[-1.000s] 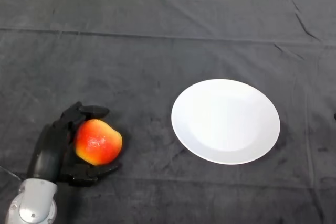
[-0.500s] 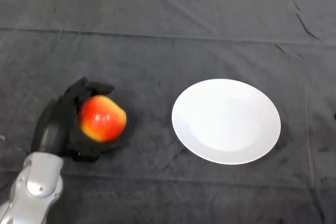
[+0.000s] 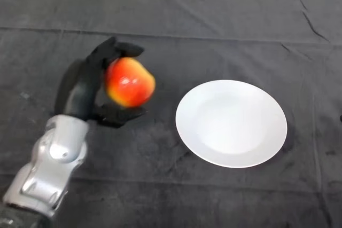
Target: Move the apple to the plate
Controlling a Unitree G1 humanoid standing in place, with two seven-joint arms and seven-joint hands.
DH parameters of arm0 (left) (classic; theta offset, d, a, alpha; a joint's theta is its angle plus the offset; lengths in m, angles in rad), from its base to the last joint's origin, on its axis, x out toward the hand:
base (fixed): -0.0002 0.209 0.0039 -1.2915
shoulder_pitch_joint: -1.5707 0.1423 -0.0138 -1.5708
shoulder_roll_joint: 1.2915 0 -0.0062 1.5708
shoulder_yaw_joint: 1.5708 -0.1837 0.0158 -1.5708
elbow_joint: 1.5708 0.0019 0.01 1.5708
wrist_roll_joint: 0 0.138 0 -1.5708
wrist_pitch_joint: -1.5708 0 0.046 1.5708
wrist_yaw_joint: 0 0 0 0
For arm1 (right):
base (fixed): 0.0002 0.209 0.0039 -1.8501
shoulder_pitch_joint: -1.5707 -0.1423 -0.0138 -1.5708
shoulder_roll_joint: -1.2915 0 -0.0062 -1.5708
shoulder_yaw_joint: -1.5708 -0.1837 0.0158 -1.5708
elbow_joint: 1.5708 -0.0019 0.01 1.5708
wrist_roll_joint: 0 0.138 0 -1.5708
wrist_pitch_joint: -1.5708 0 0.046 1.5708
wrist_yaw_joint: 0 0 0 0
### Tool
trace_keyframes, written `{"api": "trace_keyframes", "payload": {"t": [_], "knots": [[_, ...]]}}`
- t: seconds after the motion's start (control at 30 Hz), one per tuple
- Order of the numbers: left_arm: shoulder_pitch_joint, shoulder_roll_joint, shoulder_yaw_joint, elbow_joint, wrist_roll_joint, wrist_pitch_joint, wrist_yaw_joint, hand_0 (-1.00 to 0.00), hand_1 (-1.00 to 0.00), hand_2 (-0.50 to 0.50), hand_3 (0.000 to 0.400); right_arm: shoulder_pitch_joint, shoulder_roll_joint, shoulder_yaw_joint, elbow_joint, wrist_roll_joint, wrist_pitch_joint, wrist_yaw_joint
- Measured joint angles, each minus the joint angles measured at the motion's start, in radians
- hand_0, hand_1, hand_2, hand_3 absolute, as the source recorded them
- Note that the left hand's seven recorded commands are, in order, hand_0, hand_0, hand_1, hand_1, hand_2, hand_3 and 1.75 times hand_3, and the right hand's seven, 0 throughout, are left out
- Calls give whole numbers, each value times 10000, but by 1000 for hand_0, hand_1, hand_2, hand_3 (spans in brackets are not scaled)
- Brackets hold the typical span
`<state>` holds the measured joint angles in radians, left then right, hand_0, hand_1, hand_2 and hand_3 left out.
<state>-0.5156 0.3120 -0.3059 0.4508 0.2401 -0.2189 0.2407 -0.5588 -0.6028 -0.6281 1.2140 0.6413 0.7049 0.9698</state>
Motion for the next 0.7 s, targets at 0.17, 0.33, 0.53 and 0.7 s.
{"api": "trace_keyframes", "payload": {"t": [0.17, 0.33, 0.53, 0.7], "knots": [[-691, -585, -490, 1271, -1, -224, 175, -1000, -1000, 0, 400, 0, 0, 0, -1, 0, 0, -6], [-1201, -970, -809, 2342, -128, -755, 286, -1000, -1000, 0, 400, 0, 0, 0, -1, 0, 0, -6], [-1917, -1234, -1194, 3560, -394, -1249, 324, -1000, -1000, 0, 400, 0, 0, 0, 0, 0, 0, -6], [-2205, -1579, -1667, 4313, -699, -1653, 413, -1000, -1000, 0, 400, 0, 0, 0, 0, 0, 0, -5]]}}
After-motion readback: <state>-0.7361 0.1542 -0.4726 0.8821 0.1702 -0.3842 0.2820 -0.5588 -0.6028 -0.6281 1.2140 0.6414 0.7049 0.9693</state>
